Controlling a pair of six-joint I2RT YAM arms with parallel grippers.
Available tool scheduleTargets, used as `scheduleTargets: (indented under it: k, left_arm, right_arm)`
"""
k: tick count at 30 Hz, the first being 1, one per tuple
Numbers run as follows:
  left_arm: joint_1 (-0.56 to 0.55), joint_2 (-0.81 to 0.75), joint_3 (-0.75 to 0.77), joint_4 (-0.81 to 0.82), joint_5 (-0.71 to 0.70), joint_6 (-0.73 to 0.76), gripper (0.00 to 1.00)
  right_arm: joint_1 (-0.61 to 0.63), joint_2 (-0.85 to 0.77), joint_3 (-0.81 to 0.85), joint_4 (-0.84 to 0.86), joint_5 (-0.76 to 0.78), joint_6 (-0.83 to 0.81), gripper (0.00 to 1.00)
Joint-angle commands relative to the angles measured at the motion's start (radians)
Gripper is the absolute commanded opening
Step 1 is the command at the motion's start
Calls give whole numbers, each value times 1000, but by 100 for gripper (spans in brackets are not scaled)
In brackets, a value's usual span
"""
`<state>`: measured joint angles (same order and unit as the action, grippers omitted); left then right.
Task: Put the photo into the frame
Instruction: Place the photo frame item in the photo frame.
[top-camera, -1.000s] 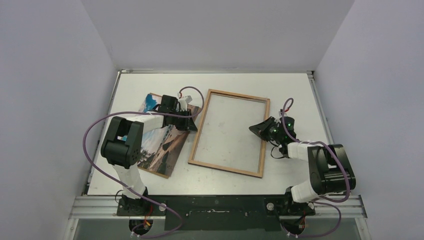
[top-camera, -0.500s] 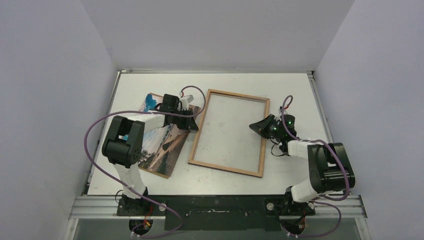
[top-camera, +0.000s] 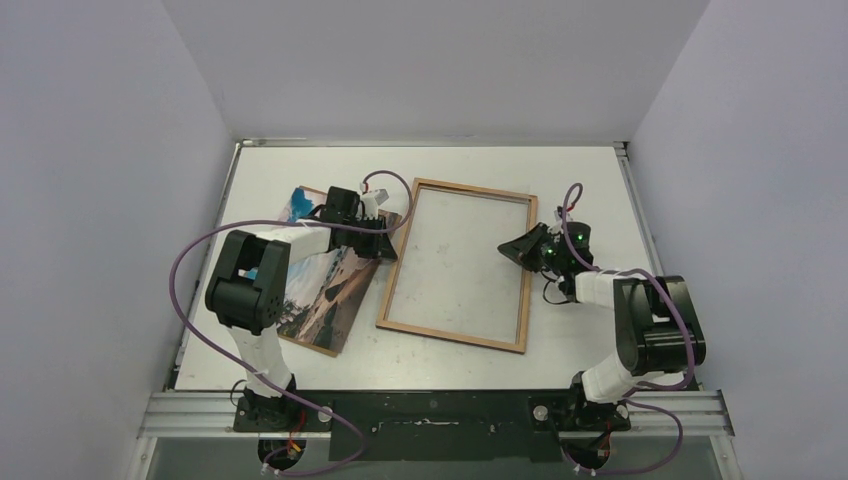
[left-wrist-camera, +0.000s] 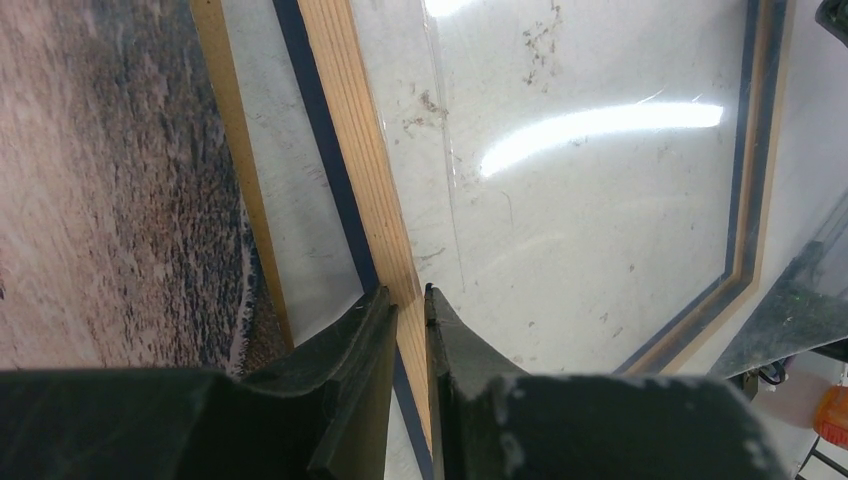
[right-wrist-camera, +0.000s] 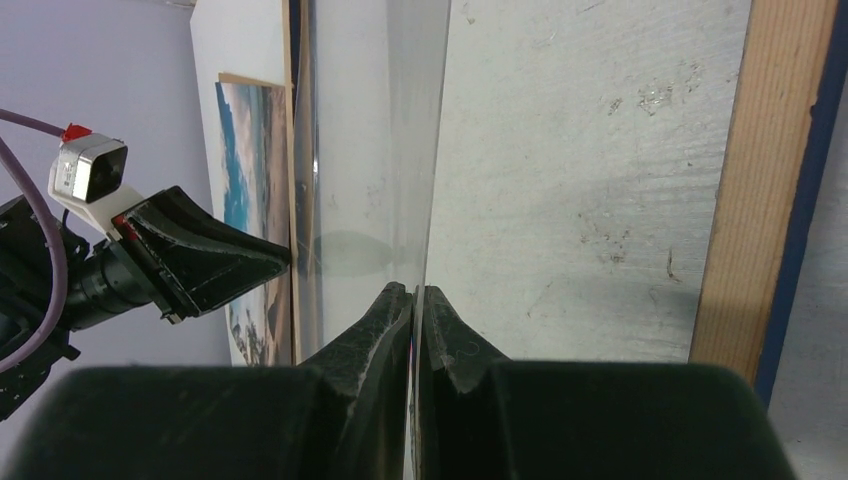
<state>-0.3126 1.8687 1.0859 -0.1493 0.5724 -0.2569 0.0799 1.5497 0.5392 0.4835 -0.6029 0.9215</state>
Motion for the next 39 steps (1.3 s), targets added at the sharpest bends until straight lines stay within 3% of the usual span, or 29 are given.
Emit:
scheduleTargets:
  k: [1, 16, 21, 26, 30, 39]
  left_arm:
    - [-8, 14, 49, 5, -3, 12, 16]
    - [-10, 19, 59, -25, -18, 37, 14]
    - [-8, 11, 72, -32, -10, 29, 26]
    - [-8, 1, 80, -29, -5, 20, 28]
    - [-8, 4, 75, -33, -16, 31, 27]
    - [-11, 39, 64, -49, -43, 62, 11]
  right_arm:
    - [-5, 4, 45, 10, -49, -54, 5]
    - [-21, 22, 96, -41, -105, -112, 5]
    - [-34, 22, 112, -57, -126, -131, 5]
    - [-34, 19, 111, -49, -133, -132, 5]
    - [-34, 17, 105, -42, -131, -127, 5]
    - [-34, 25, 75, 13, -127, -108, 5]
